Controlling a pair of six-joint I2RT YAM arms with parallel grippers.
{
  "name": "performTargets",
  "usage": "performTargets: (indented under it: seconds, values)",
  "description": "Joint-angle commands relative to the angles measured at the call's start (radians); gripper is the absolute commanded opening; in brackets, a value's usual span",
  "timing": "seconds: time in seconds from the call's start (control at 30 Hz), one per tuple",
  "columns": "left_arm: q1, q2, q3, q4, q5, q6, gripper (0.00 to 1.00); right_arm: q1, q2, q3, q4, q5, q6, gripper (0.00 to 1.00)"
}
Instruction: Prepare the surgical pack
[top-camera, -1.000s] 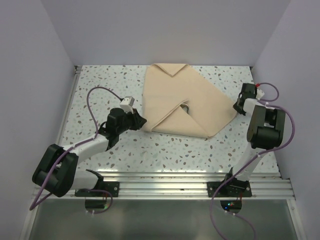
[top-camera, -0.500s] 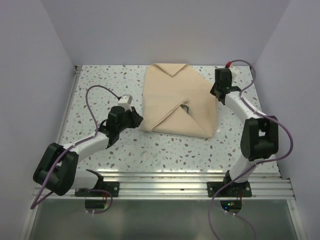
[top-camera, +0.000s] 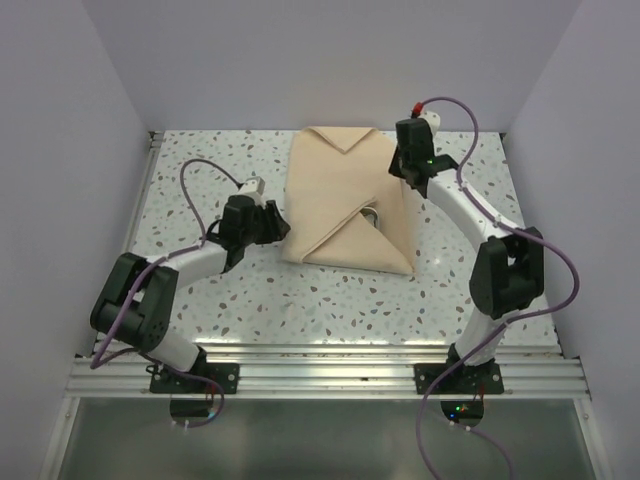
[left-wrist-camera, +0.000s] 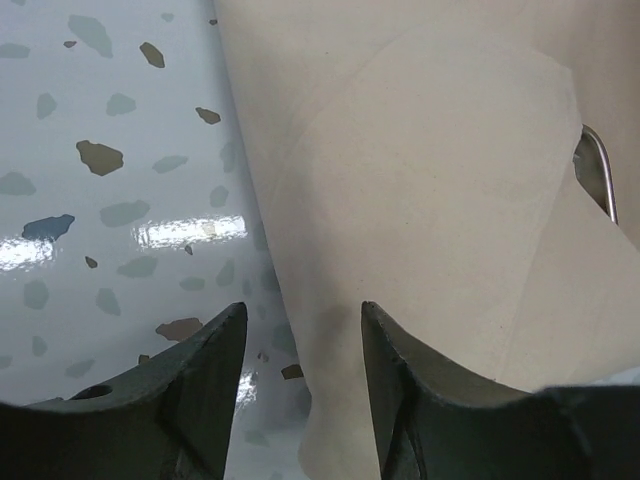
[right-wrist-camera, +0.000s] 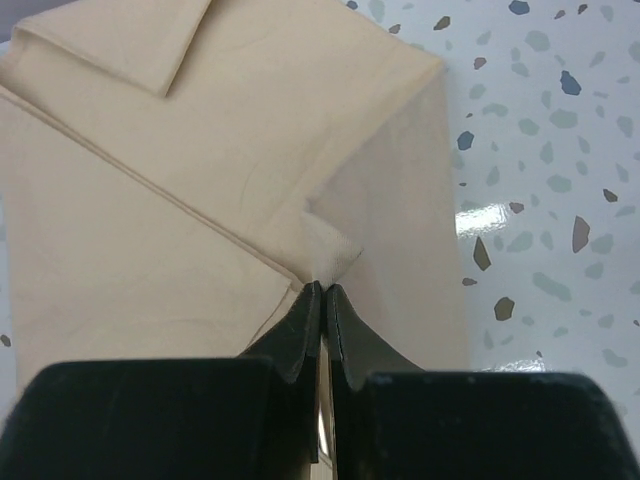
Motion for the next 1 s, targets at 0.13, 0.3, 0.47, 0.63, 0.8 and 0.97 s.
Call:
performTargets:
  seconds: [0.13, 0.3, 0.47, 0.63, 0.8, 0.97]
  values:
    - [0.003, 0.112, 0.126, 0.022, 0.038, -0.018, 0.53, 0.075, 0.057, 0.122, -0.022, -0.006, -0.015, 0.0]
    - [0.003, 0.181, 0.148, 0.05, 0.073, -0.015, 0.44, 0.124, 0.11, 0.202, -0.042, -0.015, -0.009, 0.0]
    - [0.002, 0.218, 0.155, 0.073, 0.096, 0.011, 0.31, 0.183, 0.182, 0.302, -0.047, -0.049, 0.032, 0.0]
    - [-0.001, 0.223, 0.162, 0.09, 0.107, 0.03, 0.29, 0.249, 0.274, 0.406, -0.024, -0.118, 0.077, 0.0]
    - [-0.024, 0.209, 0.162, 0.105, 0.104, 0.053, 0.29, 0.313, 0.388, 0.492, 0.008, -0.195, 0.121, 0.0]
    - [-0.046, 0.201, 0.166, 0.111, 0.098, 0.069, 0.29, 0.351, 0.452, 0.54, 0.071, -0.265, 0.178, 0.0]
